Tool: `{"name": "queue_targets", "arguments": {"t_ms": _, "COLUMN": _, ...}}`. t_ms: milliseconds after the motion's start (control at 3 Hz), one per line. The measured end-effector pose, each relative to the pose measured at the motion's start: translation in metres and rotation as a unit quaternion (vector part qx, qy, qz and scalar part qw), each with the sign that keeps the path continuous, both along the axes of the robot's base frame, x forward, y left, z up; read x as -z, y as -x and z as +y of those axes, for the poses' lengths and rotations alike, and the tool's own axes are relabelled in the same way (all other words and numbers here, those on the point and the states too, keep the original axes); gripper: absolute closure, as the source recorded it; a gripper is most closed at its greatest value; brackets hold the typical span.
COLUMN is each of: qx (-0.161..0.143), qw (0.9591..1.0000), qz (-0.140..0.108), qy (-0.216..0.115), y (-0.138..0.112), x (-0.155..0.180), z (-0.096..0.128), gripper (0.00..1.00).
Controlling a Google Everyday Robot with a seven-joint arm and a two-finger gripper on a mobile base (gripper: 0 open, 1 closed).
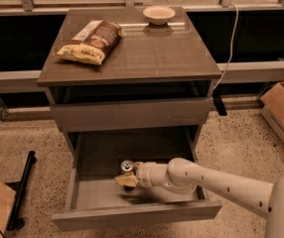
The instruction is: Pick redbull can from middle drawer and place on counter
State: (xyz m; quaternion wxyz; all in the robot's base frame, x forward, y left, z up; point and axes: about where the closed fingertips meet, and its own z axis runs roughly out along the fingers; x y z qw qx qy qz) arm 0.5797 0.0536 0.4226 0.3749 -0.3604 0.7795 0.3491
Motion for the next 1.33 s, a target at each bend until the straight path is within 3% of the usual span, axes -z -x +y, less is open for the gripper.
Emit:
{"name": "queue_targets", "arguments": {"t_ms": 333, "qx": 0.015, "qw": 0.9999, "qz": 0.005, "qy": -0.006, "y": 0.006, "x": -0.001, "z": -0.001, "gripper": 0.64}}
{"name": "queue_targets", "arguments": {"t_ms": 667, "qx": 0.019, "qw": 0.9997, "qz": 0.009, "qy": -0.010, "y": 0.027, "x": -0.035, "z": -0.015, "gripper": 0.87}}
{"name": "queue_targets", "arguments": {"t_ms": 1000, "qx": 0.008, "qw": 0.9999, "qz": -0.005, "qy": 0.007, "y": 0.065, "x": -0.091, "z": -0.036, "gripper": 1.00}}
{"name": "queue_targets", "arguments": {"t_ms": 1333, "qx": -0.020, "qw": 0.9982, "qz": -0.052, "qy": 0.024, "y": 0.099, "x": -0.177, "z": -0.061, "gripper": 1.00}}
